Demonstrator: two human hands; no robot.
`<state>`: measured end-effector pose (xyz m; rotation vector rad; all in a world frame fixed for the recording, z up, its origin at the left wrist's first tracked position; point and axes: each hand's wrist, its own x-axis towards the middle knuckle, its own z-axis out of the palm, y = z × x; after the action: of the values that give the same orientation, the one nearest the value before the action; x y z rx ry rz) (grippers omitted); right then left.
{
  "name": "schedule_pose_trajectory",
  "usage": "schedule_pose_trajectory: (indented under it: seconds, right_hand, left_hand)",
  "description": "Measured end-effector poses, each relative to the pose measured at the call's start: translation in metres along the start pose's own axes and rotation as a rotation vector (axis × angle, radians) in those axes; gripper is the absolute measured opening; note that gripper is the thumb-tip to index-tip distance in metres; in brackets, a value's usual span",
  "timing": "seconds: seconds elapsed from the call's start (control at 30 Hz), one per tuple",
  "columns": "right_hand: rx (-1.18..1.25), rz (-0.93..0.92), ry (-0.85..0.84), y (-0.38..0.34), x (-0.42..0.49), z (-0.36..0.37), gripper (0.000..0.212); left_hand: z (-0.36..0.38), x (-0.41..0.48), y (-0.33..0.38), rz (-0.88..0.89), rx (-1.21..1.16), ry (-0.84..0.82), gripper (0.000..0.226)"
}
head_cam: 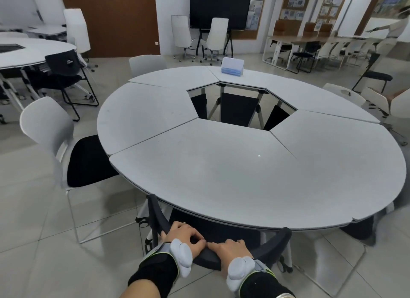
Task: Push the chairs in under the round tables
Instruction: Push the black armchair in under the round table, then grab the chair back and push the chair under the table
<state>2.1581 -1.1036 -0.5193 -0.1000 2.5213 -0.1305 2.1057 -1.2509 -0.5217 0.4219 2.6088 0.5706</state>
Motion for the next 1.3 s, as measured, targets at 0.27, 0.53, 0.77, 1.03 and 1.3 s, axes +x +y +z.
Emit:
schedule_pose_trajectory:
  seconds: [0.27, 0.53, 0.77, 1.03, 1.3]
  right_hand:
    - [0.023, 0.128, -0.094, -0.012, -0.004, -0.011, 0.049]
    - [0.013, 0.065, 0.081, -0.056, -0.045, -0.058, 0.068]
    - [0.082, -0.026, 0.369, -0.171, -0.116, -0.115, 0.032]
    - [0.192, -0.190, 0.534, -0.318, -0.187, -0.164, 0.023]
    - [0.170, -0.314, 0.559, -0.395, -0.162, -0.184, 0.023]
  left_hand:
    - [-0.010, -0.002, 0.003, -0.052, -0.036, -0.125, 0.024]
    - [-0.070, -0.062, -0.014, -0.031, -0.278, -0.031, 0.025]
    - [-0.172, -0.177, -0.046, 0.032, -0.350, 0.232, 0.018]
    - [-0.260, -0.307, -0.102, 0.072, -0.501, 0.438, 0.029]
    - [-0.301, -0.321, -0.167, -0.024, -0.539, 0.529, 0.007]
